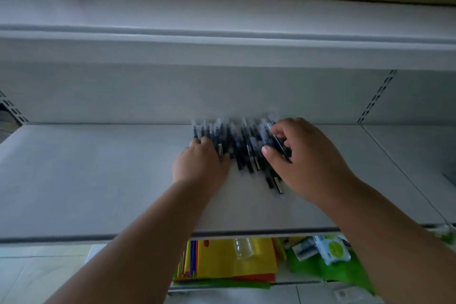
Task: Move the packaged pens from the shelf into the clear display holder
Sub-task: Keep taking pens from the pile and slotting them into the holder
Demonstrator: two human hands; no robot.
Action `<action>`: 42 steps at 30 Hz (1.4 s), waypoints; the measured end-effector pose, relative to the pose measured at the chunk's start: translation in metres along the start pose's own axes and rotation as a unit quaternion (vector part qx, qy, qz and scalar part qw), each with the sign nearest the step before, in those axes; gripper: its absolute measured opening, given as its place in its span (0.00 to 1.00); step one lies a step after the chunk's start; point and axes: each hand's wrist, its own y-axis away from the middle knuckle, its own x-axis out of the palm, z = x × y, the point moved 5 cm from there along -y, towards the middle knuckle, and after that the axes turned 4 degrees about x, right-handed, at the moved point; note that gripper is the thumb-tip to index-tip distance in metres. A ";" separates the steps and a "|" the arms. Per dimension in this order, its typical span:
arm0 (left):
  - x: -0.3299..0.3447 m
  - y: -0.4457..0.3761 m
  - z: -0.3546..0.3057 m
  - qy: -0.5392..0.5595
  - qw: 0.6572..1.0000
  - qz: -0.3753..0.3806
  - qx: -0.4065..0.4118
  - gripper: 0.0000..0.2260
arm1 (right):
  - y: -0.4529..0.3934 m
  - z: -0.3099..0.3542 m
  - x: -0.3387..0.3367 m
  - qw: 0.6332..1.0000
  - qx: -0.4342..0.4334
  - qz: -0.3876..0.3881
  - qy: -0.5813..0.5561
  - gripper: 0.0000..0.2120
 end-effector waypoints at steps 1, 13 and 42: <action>0.000 -0.002 0.000 -0.005 1.000 -0.003 0.003 0.21 | -0.001 -0.002 -0.001 1.000 -0.001 -0.008 -0.003 0.15; -0.006 -0.013 0.001 -0.047 0.999 0.014 0.009 0.14 | -0.002 -0.014 -0.004 0.999 -0.004 -0.050 -0.019 0.14; -0.006 0.090 -0.010 0.563 0.819 0.082 0.076 0.10 | 0.036 -0.033 0.017 0.966 0.203 0.030 -0.156 0.05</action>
